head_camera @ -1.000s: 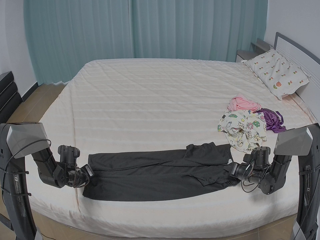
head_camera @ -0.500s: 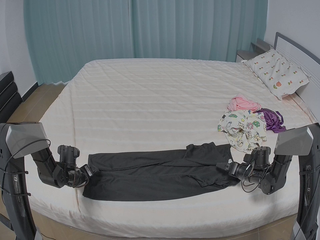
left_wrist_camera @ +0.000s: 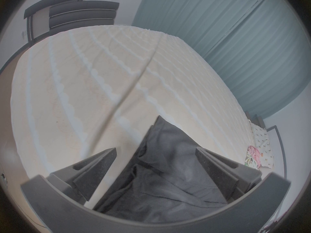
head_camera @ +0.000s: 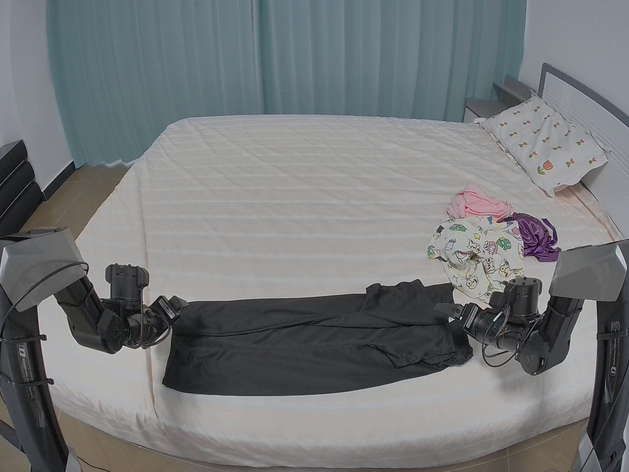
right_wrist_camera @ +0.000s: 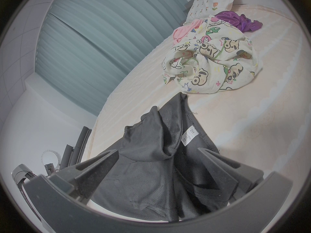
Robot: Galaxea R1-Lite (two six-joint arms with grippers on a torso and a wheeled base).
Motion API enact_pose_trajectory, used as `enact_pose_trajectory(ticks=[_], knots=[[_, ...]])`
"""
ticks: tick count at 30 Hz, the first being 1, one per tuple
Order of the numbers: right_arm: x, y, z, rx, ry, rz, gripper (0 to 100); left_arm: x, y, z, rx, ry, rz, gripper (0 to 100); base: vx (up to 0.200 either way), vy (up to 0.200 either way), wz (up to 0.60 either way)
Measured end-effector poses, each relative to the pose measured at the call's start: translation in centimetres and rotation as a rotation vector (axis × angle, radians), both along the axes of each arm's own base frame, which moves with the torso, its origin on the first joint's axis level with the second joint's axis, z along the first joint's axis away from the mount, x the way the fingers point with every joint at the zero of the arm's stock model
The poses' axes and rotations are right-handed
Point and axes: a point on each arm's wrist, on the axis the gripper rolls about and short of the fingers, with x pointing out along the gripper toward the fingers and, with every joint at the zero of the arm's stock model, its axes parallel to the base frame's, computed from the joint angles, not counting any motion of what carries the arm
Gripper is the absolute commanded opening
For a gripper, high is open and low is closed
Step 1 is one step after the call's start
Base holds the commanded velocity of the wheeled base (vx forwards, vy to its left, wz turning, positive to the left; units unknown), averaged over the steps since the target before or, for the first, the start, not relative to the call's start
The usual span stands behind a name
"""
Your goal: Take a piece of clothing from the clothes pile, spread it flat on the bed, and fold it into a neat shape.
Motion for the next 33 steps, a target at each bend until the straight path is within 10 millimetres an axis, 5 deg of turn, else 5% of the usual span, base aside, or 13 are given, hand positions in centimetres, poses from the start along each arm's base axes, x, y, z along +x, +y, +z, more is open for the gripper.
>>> enact_pose_trajectory(ticks=[8,9,32,33], knots=[[0.1,0.2,-0.2,0.000,0.003,0.004,100,0.8,-1.3,-1.1,0.023,0.012,-0.041,100,0.000,0.000,0.00],[0.1,0.2,-0.2,0.001,0.002,0.004,100,0.8,-1.4,-1.3,0.031,0.015,-0.048,0,0.000,0.000,0.00],[3.1,3.0,-1.6,-0.049,0.000,-0.100,100,1.8,-1.4,-2.6,0.059,0.017,0.029,0,0.000,0.000,0.00],[3.3,3.1,-1.7,-0.049,0.000,-0.100,0,1.8,-1.4,-2.5,0.059,0.016,0.029,0,0.000,0.000,0.00]])
